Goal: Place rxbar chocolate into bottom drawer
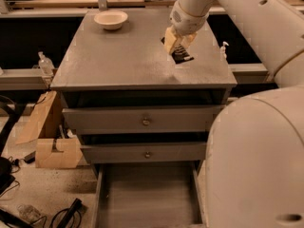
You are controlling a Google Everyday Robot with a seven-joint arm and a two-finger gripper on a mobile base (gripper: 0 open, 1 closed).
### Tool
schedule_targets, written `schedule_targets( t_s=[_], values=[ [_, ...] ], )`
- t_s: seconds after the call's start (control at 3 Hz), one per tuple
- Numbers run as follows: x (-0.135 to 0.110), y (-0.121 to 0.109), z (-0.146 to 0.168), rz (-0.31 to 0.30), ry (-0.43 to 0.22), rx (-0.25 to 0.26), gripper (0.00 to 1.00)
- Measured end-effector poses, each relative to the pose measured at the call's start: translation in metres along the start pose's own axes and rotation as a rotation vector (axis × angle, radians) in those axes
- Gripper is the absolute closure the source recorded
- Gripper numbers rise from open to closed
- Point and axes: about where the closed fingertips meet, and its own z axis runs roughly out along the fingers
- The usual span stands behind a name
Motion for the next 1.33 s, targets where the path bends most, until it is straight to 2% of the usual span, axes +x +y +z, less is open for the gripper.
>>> schedule_targets(
  t_s=[0.33,0.67,1.0,1.33],
  values=[
    [0.03,-0.001,-0.041,-0.023,-0.089,-0.055,1.0],
    [0.084,0.001,-0.06,-0.03,-0.157,-0.147,1.0],
    [0.146,-0.001,-0.052,-0.007,-0.19,-0.229,1.0],
    [0.191,-0.001,-0.045,-0.036,-0.228,-0.254,1.0]
  ],
)
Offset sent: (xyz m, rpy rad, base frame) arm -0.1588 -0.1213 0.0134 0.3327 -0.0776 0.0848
